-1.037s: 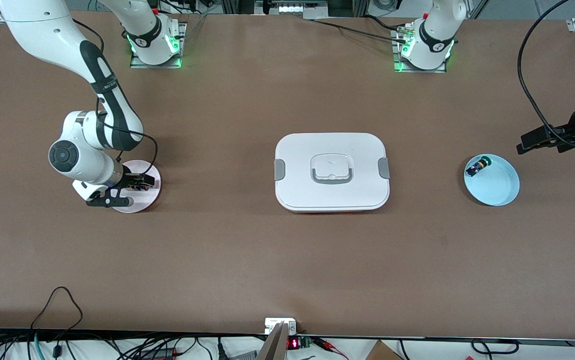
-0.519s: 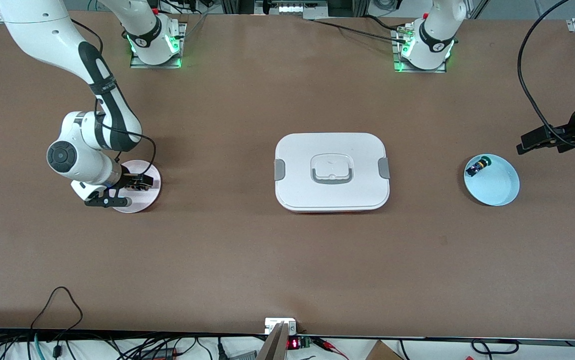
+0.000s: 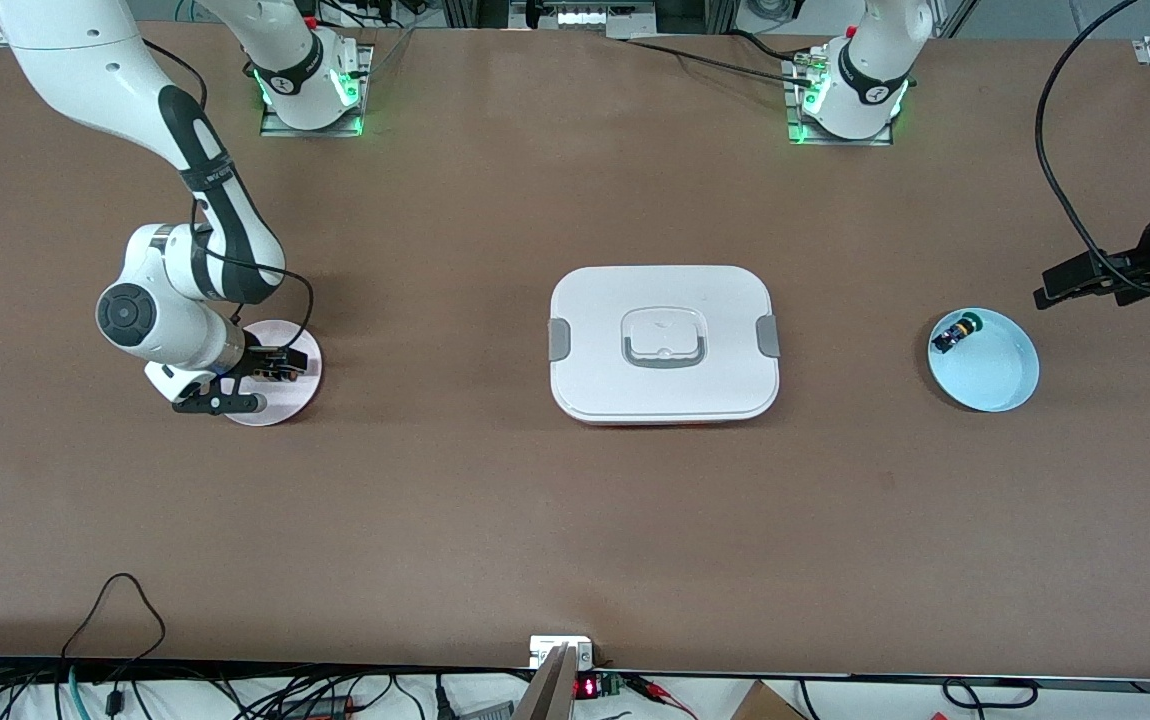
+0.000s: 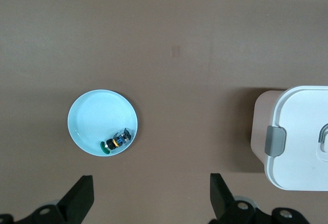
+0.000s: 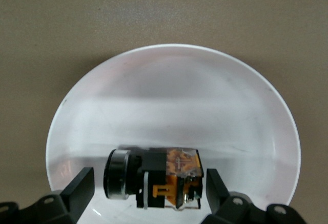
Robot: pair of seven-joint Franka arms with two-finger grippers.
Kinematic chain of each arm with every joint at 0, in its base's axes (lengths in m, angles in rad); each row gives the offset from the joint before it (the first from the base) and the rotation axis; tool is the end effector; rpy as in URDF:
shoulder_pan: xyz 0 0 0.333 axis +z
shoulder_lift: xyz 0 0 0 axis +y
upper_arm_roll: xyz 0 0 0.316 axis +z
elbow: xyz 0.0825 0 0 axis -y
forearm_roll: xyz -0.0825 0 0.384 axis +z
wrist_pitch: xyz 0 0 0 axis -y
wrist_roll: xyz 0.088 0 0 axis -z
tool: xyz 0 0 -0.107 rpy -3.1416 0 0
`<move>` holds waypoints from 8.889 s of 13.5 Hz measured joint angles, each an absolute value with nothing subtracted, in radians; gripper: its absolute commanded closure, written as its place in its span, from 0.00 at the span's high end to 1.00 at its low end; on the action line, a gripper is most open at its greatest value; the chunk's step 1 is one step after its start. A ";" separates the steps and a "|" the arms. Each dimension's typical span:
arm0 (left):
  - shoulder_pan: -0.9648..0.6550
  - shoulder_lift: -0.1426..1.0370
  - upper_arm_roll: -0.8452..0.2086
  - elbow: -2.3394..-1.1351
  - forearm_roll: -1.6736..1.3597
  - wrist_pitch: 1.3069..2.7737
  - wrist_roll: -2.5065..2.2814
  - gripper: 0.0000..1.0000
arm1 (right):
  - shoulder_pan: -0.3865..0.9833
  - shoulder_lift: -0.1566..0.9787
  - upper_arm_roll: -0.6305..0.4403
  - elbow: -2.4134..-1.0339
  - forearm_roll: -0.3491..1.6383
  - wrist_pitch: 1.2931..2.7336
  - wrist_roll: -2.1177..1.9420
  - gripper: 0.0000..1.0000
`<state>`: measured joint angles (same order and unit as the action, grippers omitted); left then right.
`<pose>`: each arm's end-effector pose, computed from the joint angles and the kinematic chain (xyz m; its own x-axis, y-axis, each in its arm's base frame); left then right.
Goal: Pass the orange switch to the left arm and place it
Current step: 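Close the right gripper on the black-and-orange switch, then lift the switch with the right gripper while the left gripper approaches, then close the left gripper on the switch held by the right gripper, then open the right gripper while the left gripper carries the switch away, then lower the switch onto the blue plate while the right gripper withdraws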
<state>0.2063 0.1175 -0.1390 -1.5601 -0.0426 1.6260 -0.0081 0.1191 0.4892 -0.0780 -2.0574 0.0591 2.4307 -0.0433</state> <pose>0.5904 0.0398 0.5676 0.9957 0.0777 -0.0510 0.0806 -0.9950 0.0582 0.5796 0.0239 0.1858 0.9926 0.0442 -0.1135 0.0443 -0.9990 -0.0015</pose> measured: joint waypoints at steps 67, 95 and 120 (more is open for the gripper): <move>-0.138 0.219 -0.535 -1.838 -2.028 2.471 0.210 0.88 | 0.218 0.376 0.182 -1.638 1.558 1.822 -1.652 0.15; -0.025 0.214 -0.510 -1.852 -1.884 2.506 0.284 0.00 | 0.218 0.377 0.158 -1.652 1.569 1.838 -1.648 1.00; 0.247 0.399 0.026 -2.088 0.182 2.272 -0.009 0.01 | 0.118 0.308 -0.009 -1.668 0.306 1.743 -0.064 1.00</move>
<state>0.2471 0.3989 0.0263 -2.0884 0.1819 2.2724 -0.0094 0.1183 0.3080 -0.0088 -1.6675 0.3059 1.7433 -0.0640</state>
